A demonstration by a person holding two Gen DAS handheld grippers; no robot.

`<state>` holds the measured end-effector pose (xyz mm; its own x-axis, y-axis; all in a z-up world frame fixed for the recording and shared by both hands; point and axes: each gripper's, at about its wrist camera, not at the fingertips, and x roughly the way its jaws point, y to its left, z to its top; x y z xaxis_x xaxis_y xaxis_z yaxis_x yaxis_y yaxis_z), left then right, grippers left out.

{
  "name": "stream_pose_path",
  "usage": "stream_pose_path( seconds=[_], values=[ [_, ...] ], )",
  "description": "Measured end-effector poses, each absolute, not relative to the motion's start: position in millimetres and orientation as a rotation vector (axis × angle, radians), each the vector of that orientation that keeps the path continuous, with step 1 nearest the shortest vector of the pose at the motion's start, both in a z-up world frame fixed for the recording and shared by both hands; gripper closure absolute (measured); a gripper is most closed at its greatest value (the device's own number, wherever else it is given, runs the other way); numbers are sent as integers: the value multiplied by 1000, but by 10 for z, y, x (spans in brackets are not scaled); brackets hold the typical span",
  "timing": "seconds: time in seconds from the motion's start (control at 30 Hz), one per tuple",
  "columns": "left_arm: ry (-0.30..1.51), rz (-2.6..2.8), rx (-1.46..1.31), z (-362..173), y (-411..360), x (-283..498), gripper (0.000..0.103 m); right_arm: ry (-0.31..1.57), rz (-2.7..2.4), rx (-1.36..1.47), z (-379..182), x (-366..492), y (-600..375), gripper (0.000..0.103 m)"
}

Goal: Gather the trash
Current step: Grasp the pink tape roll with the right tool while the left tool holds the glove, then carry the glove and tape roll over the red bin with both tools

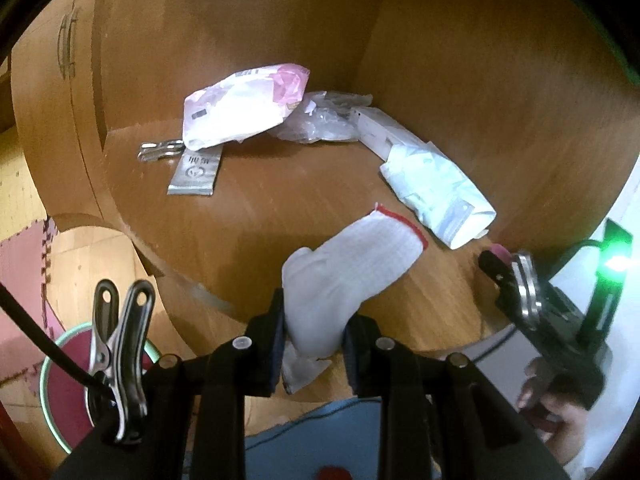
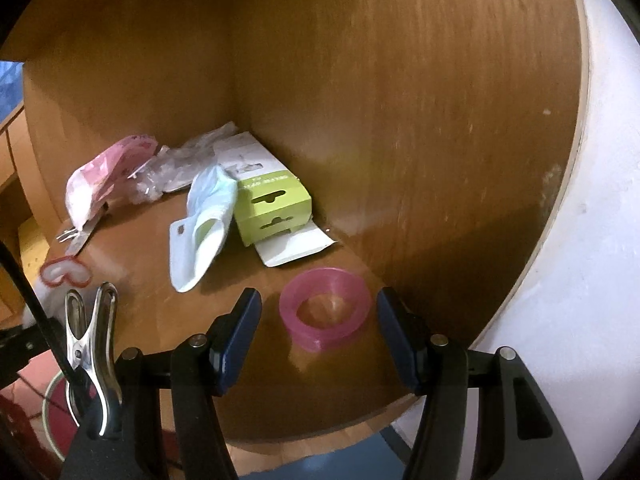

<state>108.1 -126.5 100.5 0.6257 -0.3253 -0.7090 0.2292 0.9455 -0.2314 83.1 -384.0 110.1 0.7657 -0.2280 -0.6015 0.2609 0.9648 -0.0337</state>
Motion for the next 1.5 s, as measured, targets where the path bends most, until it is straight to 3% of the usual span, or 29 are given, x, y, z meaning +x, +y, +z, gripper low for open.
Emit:
stream_pose_path(
  seconds=[0.3,0.4,1.0,1.5],
  values=[
    [830,-288,-118,1105,-1098,805,78,601,-298,-5,1046,842,-3780,43],
    [827,-265,-117,1148,-1002,725,78,590,-315,-4,1040,843,-3778,59],
    [804,-120,-169,1305,-367,281,78,492,-201,-30,1139,523,-3608,59],
    [835,10,-224,1252,221,-17,78,488,154,-71,1166,220,-2625,59]
  ],
)
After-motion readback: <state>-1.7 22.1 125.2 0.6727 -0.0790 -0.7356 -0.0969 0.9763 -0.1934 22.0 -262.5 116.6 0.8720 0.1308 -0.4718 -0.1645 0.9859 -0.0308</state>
